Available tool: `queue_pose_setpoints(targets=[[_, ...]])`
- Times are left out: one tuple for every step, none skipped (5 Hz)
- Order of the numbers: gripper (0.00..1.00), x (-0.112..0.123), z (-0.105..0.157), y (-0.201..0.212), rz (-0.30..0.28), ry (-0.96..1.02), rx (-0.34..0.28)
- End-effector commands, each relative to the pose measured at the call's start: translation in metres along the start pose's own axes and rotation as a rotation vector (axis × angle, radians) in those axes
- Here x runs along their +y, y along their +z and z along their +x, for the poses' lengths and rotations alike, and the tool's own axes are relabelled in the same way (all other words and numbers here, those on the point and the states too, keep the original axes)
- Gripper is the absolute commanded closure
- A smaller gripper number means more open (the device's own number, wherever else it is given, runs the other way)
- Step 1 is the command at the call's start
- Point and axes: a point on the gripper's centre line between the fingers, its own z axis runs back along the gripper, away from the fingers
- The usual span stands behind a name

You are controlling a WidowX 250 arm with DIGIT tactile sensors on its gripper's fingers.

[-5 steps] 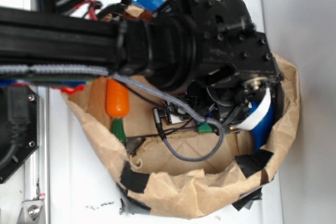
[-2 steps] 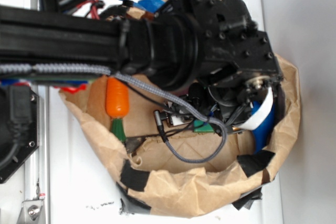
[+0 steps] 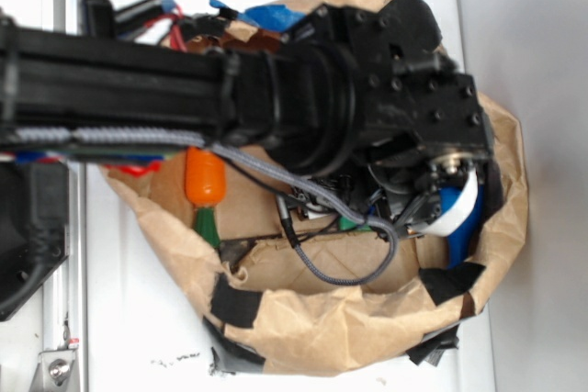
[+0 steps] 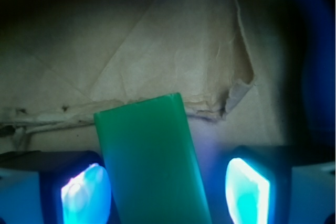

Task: Grab the green block.

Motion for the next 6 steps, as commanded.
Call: queue_pose_setpoints(targets=[[1.00, -0.001, 0.010, -0.010, 0.025, -0.033, 0.030], [1.00, -0.002, 0.010, -0.005, 0.024, -0.033, 0.019], [1.00, -0.005, 0.007, 0.012, 0.007, -0.012, 0.003], [1.00, -0.021, -0.006, 0.056, 0.057, 0.119, -0.048], [1.00, -0.035, -0.014, 0.104, 0.187, 0.306, -0.068], [1.00, -0.044, -0.019, 0.147, 0.189, 0.478, 0.006]])
